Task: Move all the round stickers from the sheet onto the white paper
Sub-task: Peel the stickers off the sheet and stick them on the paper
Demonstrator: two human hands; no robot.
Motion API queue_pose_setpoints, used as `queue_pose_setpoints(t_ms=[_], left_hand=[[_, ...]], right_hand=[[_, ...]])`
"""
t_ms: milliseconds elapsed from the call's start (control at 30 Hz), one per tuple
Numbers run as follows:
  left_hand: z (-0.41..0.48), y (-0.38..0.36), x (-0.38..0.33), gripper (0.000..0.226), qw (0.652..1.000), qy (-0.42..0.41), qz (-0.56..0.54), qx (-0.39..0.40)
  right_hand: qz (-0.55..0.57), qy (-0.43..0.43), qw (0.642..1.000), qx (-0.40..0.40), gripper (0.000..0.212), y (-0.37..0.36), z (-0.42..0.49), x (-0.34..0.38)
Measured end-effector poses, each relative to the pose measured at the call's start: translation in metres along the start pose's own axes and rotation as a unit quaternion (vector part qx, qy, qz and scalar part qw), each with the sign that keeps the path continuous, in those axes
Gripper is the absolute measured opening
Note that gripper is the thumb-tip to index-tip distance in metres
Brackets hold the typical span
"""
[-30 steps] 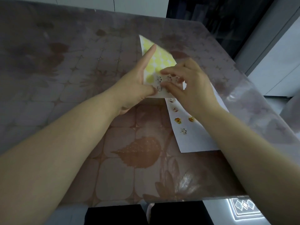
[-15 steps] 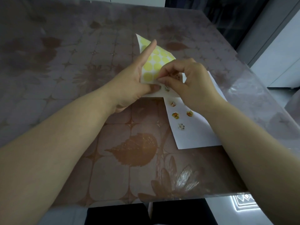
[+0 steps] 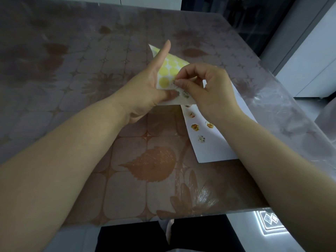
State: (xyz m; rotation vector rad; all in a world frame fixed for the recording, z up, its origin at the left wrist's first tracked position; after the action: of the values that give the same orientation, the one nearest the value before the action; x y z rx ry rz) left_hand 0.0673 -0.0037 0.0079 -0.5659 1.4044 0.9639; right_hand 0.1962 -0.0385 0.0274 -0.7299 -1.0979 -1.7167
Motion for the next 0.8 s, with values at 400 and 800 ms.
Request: queue_pose_setpoints(t_ms=[400, 800], left_hand=[[0.002, 0.002, 0.004, 0.093, 0.997, 0.026, 0.064, -0.025], [0.003, 0.016, 0.009, 0.094, 0.997, 0.023, 0.068, -0.039]], right_hand=[[-0.061, 0.027, 0.998, 0.008, 0.01, 0.004, 0.003, -0.002], [-0.04, -0.11, 0.99, 0.084, 0.012, 0.05, -0.003, 0.018]])
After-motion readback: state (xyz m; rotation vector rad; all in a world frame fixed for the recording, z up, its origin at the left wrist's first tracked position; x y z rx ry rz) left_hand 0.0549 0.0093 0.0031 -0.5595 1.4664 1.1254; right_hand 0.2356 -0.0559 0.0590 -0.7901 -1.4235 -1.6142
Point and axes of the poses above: each hand's wrist, its own z-axis towards the middle knuckle, its own y-axis out of the back of the hand, x = y × z, the point moved 3 cm from there along z, towards the middle knuckle, and after that the axes turned 10 degrees about z, right-handed, at the moved point
